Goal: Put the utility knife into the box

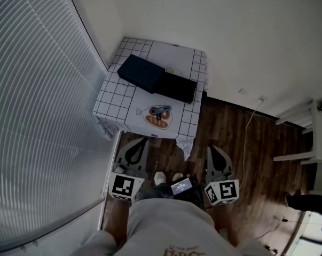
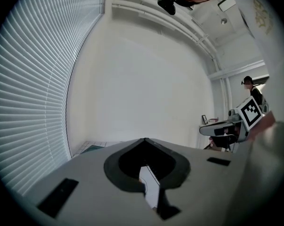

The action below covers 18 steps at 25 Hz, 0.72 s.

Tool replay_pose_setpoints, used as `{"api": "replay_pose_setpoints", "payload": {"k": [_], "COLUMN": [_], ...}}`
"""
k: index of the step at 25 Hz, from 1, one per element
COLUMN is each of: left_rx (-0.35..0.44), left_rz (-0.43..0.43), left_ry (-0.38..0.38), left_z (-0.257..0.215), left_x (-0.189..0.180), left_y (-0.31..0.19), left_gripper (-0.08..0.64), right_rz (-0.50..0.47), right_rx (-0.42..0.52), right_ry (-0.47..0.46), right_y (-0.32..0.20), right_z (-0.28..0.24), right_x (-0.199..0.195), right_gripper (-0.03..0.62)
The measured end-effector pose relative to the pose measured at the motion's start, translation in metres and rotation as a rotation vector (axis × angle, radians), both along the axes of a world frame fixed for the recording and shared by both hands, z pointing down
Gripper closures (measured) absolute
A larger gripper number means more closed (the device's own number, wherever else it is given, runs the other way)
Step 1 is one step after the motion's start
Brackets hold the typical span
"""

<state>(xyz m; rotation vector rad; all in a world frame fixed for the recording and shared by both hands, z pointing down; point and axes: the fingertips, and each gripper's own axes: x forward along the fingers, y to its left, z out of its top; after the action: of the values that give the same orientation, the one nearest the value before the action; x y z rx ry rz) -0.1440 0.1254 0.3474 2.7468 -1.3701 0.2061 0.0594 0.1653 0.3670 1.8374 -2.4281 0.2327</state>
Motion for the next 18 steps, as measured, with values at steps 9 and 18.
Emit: {"api": "replay_pose_setpoints", "payload": {"k": [9,18], "left_rx": [0.0,-0.007], "left_rz": [-0.03,-0.082], "left_ry": [0.016,0.038], "left_z": [-0.001,-0.004], "left_x": [0.017,0.042], "left_y": [-0.049,-0.1], "left_gripper": [0.554,0.554], "right_rz": [-0.009,-0.055], "right_rx": [-0.005,-0.012], "right_ry": [0.006,-0.003], "right_y": [-0.052,-0.116], "right_z": [0.003,0.007], "right_x": [0.018,0.044], "right_gripper": [0.584,0.584]}}
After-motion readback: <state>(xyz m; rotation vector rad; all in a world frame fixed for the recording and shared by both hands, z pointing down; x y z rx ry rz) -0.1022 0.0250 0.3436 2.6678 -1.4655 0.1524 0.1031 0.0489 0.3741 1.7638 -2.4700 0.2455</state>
